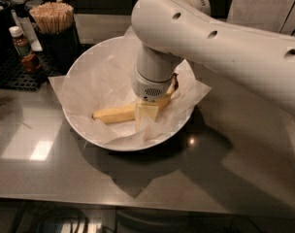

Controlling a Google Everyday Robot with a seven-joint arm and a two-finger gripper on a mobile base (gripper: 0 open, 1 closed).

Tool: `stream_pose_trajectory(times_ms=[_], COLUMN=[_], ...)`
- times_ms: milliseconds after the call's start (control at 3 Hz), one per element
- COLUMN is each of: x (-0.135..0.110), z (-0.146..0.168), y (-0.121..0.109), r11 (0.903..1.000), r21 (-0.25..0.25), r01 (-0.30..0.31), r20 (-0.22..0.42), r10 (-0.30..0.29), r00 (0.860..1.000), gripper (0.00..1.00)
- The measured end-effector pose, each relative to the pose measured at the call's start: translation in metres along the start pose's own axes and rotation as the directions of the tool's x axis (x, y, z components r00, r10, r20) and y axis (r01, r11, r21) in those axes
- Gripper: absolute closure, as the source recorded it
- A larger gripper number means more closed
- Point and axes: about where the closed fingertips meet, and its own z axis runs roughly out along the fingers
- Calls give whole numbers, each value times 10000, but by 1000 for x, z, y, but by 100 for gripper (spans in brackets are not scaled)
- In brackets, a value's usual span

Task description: Pick banana from white bowl

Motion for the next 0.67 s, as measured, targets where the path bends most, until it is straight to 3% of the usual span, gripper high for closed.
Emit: stream_pose_trajectory(times_ms=[667], x=[-10], z=[-25], y=[-15], r11=[9968], r21=[777], r01=[181], r20=[-461], r10=[-146], r00=[9988], gripper=[20])
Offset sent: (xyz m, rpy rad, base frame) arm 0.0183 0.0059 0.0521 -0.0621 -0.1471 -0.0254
